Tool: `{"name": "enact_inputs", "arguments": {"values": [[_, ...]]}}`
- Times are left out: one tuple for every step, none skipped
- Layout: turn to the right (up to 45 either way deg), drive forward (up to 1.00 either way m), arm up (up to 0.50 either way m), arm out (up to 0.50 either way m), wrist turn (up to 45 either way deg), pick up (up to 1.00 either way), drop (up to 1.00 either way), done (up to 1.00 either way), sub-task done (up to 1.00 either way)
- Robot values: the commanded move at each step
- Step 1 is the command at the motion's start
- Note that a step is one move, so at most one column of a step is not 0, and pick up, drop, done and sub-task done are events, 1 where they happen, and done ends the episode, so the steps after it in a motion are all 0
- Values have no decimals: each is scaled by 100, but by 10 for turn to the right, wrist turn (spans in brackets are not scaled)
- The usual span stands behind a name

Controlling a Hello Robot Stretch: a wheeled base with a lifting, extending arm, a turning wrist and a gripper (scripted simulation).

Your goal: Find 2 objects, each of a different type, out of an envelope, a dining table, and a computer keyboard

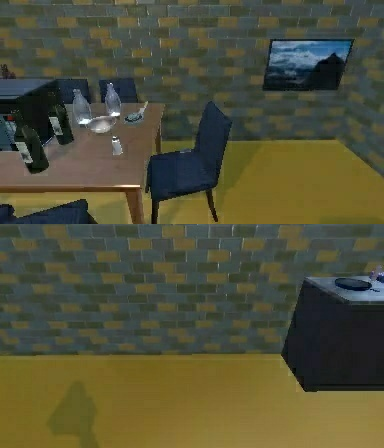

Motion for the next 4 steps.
{"name": "enact_inputs", "arguments": {"values": [[-390, 0, 0, 0, 0, 0, 0, 0, 0], [0, 0, 0, 0, 0, 0, 0, 0, 100], [-450, 0, 0, 0, 0, 0, 0, 0, 0], [-390, 0, 0, 0, 0, 0, 0, 0, 0]]}}
